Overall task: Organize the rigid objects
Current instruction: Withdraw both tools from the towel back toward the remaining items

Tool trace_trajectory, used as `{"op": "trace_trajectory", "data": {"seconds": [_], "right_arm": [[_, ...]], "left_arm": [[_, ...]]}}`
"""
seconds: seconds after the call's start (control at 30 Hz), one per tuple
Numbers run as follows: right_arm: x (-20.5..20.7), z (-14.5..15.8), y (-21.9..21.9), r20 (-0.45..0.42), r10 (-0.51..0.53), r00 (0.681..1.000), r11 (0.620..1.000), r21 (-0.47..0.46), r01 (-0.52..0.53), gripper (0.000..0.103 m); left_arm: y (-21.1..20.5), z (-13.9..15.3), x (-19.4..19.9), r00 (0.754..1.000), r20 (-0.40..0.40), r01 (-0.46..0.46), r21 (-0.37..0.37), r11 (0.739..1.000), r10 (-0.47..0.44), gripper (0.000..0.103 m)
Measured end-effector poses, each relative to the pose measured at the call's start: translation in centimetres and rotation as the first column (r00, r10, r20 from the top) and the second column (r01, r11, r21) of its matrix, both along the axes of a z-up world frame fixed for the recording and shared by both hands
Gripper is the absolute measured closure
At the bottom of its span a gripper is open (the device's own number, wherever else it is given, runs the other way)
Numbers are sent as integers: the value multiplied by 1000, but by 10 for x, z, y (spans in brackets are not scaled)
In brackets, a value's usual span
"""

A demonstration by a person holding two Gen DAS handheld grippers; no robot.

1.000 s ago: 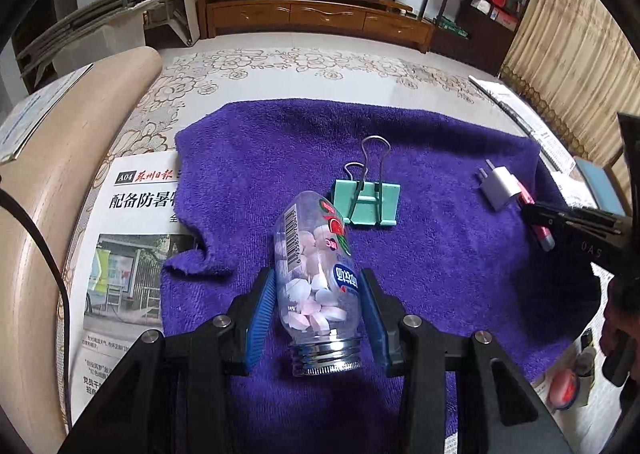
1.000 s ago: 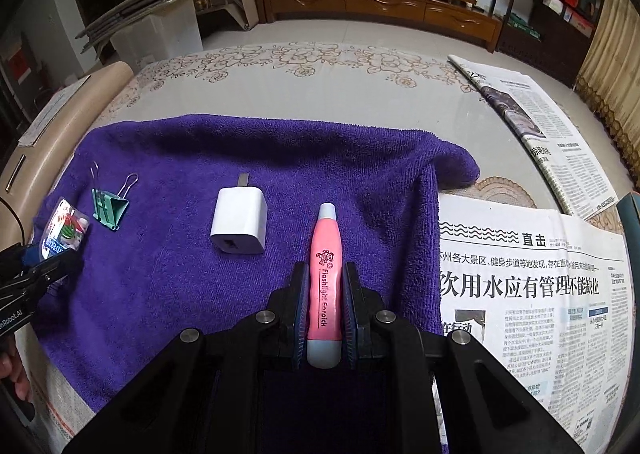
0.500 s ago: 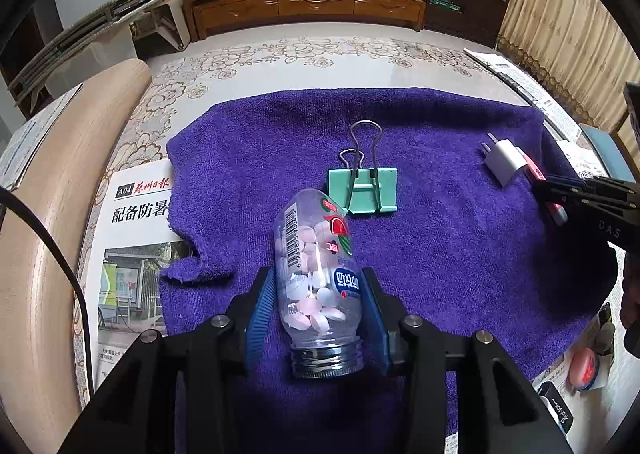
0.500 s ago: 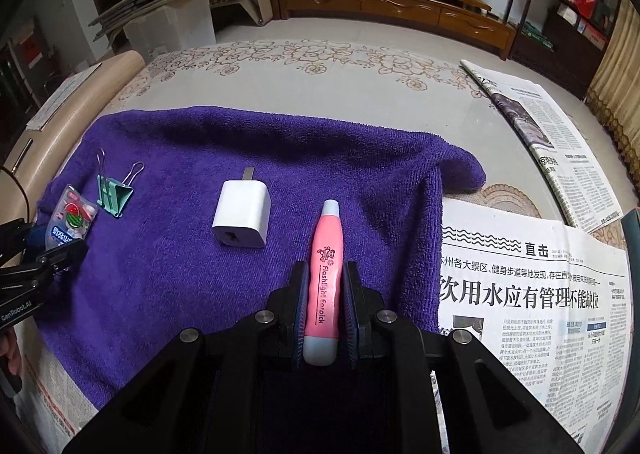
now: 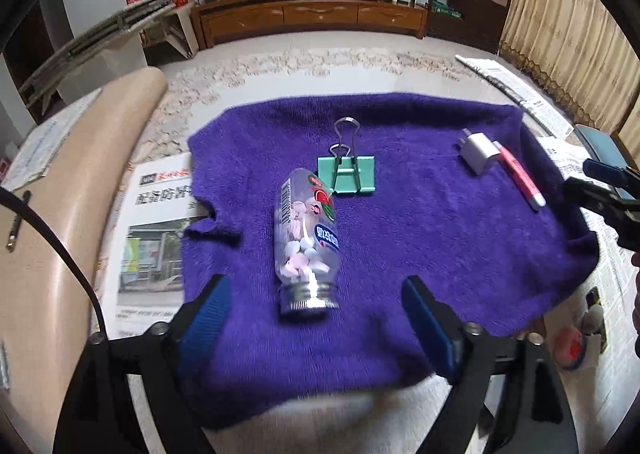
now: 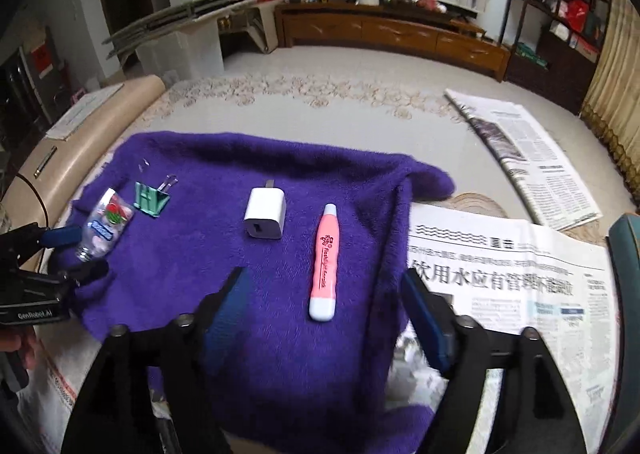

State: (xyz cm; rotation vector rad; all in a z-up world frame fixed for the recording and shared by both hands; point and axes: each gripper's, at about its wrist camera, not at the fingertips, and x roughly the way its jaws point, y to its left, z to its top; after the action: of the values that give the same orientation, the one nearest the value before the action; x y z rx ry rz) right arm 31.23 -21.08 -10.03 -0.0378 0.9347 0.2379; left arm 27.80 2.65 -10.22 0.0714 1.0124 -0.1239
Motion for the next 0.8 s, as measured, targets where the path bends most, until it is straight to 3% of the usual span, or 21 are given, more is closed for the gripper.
{"op": "trace_trajectory", "data": {"seconds": [0.07,0.13,0.33,0.47,0.8], "right_arm": [[-11,9,0,7,-4,1000,1000,1,4,10],[-21,18,-1,16,-11,1000,1000,-7,12,1],[-74,49,-4,64,-33,997,999,-6,34,1],[-108,58,-19,37,-64,997,997,46,63,0],[-159,35,-66,-27,-166,986,982,87,168,0]], "left_arm": [[2,12,-12,1000,18,-16,-19,1000,16,0],[4,22,-23,999,33,-28,-45,999,29,0],[-1,41,-63,998,43,-50,-113,992,55,0],[-20,37,-89,999,20,-34,-140,990,37,0],[-69,0,-119,997,-62,-54,-186,981,43,0]]}}
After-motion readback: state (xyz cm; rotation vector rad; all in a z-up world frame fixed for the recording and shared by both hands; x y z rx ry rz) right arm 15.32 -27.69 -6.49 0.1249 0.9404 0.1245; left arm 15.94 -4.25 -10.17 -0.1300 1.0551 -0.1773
